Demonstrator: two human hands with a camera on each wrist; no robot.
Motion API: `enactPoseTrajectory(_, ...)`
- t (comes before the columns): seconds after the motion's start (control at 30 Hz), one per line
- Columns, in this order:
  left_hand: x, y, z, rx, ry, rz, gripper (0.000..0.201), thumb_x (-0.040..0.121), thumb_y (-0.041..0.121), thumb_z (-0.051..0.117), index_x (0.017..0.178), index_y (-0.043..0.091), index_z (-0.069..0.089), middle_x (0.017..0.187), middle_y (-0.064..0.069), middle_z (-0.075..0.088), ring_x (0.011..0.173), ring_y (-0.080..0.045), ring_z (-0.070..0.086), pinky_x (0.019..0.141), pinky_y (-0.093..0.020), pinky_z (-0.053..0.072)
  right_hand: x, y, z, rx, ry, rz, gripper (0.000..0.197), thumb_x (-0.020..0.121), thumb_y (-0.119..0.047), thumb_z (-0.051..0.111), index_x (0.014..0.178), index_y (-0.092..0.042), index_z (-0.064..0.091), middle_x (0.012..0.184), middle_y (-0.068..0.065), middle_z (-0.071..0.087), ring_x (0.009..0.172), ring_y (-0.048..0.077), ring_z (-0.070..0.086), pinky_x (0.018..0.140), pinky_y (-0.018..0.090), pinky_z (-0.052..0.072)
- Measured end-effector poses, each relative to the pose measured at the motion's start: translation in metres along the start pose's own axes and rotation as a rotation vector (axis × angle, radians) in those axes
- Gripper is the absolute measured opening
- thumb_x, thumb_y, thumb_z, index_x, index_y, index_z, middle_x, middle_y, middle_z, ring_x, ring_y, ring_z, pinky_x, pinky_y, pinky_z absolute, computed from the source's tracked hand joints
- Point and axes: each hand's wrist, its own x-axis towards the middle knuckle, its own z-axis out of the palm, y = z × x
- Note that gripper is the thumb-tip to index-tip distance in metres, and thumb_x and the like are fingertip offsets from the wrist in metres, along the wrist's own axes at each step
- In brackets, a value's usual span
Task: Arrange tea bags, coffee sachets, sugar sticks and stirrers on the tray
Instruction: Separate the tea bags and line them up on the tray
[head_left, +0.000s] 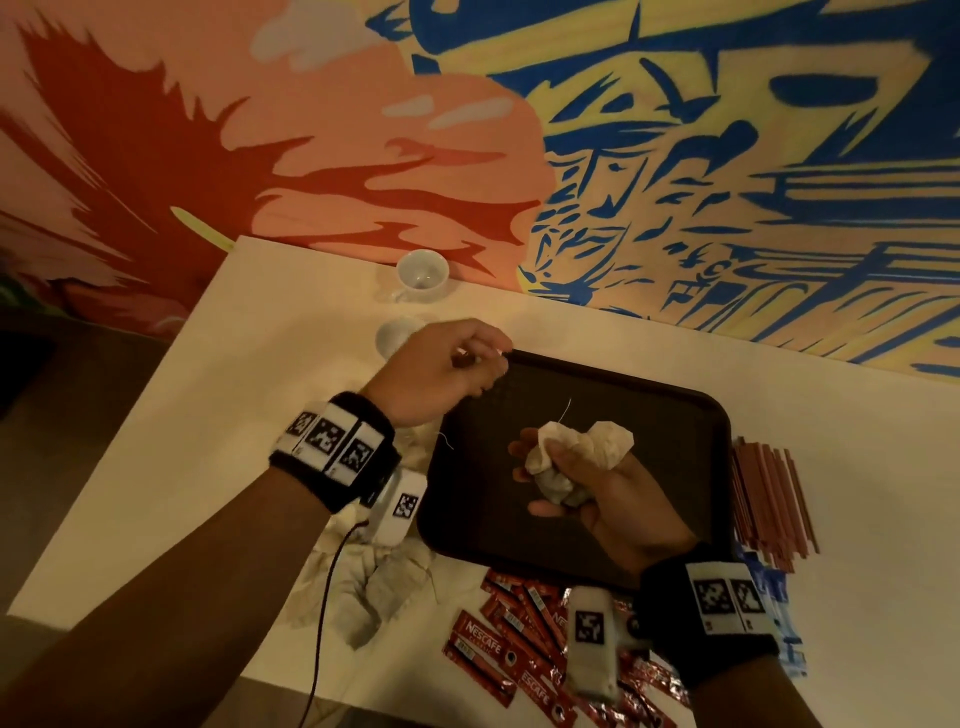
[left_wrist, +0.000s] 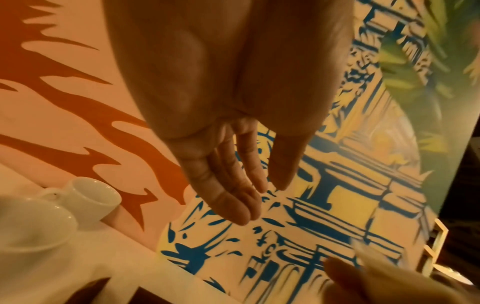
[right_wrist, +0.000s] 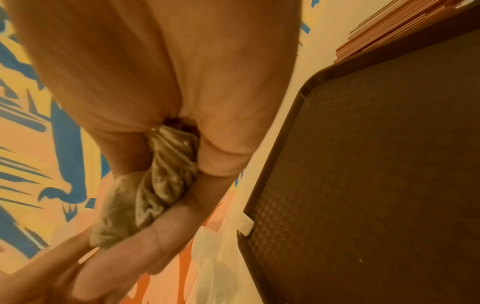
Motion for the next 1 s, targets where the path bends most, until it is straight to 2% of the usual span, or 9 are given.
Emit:
enactPoseTrajectory(0.07, -0.028, 0.01, 0.008, -0.033, -0.076, 0.015, 0.023, 0.094, 0.018, 0.068, 0.117, 0.02, 0.068, 0.104, -0.001, 0.07, 0.088, -0.013, 0.07, 0.076, -0.025, 0.058, -0.007, -0.003, 0.001, -0.004, -0.014, -0.02, 0.03, 0.101, -0.02, 0.055, 0.123, -0.001, 0.065, 0.118, 0.014, 0.073, 0.11, 0.029, 0.07, 0.072, 0.035, 0.06)
enactPoseTrajectory(0.17, -0.064, 0.02, 0.021, -0.009, -0.153, 0.037, 0.029, 0.09, 0.027, 0.073, 0.118, 0.026, 0.067, 0.106, 0.007, 0.071, 0.097, -0.004, 0.067, 0.084, -0.026, 0.055, -0.02, -0.008, 0.001, -0.019, -0.038, -0.038, 0.032, 0.099, -0.02, 0.059, 0.123, 0.0, 0.064, 0.113, 0.012, 0.074, 0.109, 0.029, 0.07, 0.072, 0.033, 0.059)
enactPoseTrajectory(0.27, -0.091, 0.029, 0.038, 0.03, -0.144, 0.04, 0.04, 0.083, 0.038, 0.078, 0.12, 0.032, 0.064, 0.106, 0.012, 0.067, 0.101, -0.004, 0.066, 0.087, -0.026, 0.055, -0.035, -0.011, 0.002, -0.044, -0.029, -0.067, 0.029, 0.097, -0.02, 0.063, 0.123, -0.008, 0.068, 0.115, 0.013, 0.074, 0.105, 0.029, 0.072, 0.068, 0.03, 0.059)
enactPoseTrajectory(0.37, -0.107, 0.033, 0.057, 0.034, -0.083, 0.064, 0.049, 0.081, 0.04, 0.081, 0.125, 0.033, 0.06, 0.102, 0.008, 0.067, 0.098, -0.009, 0.067, 0.09, -0.037, 0.056, -0.048, -0.012, 0.002, -0.116, -0.049, -0.118, 0.027, 0.096, -0.021, 0.065, 0.119, -0.009, 0.07, 0.109, 0.013, 0.075, 0.096, 0.025, 0.074, 0.065, 0.029, 0.059)
enactPoseTrajectory(0.5, -0.117, 0.039, 0.075, -0.039, 0.022, 0.071, 0.038, 0.087, 0.028, 0.077, 0.122, 0.026, 0.063, 0.097, 0.005, 0.072, 0.093, -0.013, 0.07, 0.093, -0.044, 0.055, -0.068, -0.012, -0.003, -0.154, -0.084, -0.157, 0.03, 0.09, -0.028, 0.067, 0.113, -0.008, 0.071, 0.097, 0.01, 0.074, 0.085, 0.023, 0.071, 0.061, 0.028, 0.058)
enactPoseTrajectory(0.6, -0.128, 0.049, 0.084, -0.135, 0.027, 0.069, 0.021, 0.094, 0.017, 0.069, 0.114, 0.017, 0.067, 0.092, -0.002, 0.073, 0.087, -0.022, 0.071, 0.082, -0.041, 0.059, -0.084, -0.012, -0.013, -0.158, -0.131, -0.162, 0.027, 0.088, -0.023, 0.071, 0.11, -0.007, 0.07, 0.097, 0.008, 0.073, 0.083, 0.019, 0.069, 0.062, 0.027, 0.056)
enactPoseTrajectory(0.67, -0.137, 0.056, 0.09, -0.204, 0.035, 0.048, 0.011, 0.096, 0.012, 0.065, 0.107, 0.012, 0.068, 0.087, -0.004, 0.073, 0.083, -0.022, 0.07, 0.078, -0.037, 0.061, -0.093, -0.011, -0.022, -0.191, -0.148, -0.165, 0.025, 0.089, -0.016, 0.073, 0.111, -0.004, 0.069, 0.098, 0.009, 0.072, 0.082, 0.019, 0.068, 0.061, 0.027, 0.055)
enactPoseTrajectory(0.83, -0.152, 0.065, 0.105, -0.231, 0.061, 0.01, 0.009, 0.097, 0.014, 0.063, 0.097, 0.006, 0.069, 0.083, -0.004, 0.072, 0.081, -0.019, 0.07, 0.082, -0.04, 0.06, -0.107, -0.01, -0.037, -0.316, -0.165, -0.195, 0.025, 0.088, -0.013, 0.075, 0.11, -0.002, 0.07, 0.096, 0.012, 0.073, 0.082, 0.021, 0.068, 0.06, 0.029, 0.055)
enactPoseTrajectory(1.0, -0.162, 0.069, 0.118, -0.224, 0.088, 0.016, 0.01, 0.096, 0.016, 0.064, 0.1, 0.009, 0.07, 0.082, -0.001, 0.071, 0.079, -0.017, 0.068, 0.077, -0.031, 0.059, -0.116, -0.009, -0.044, -0.425, -0.182, -0.21, 0.028, 0.086, -0.015, 0.078, 0.107, 0.001, 0.07, 0.091, 0.017, 0.071, 0.078, 0.021, 0.067, 0.057, 0.028, 0.055)
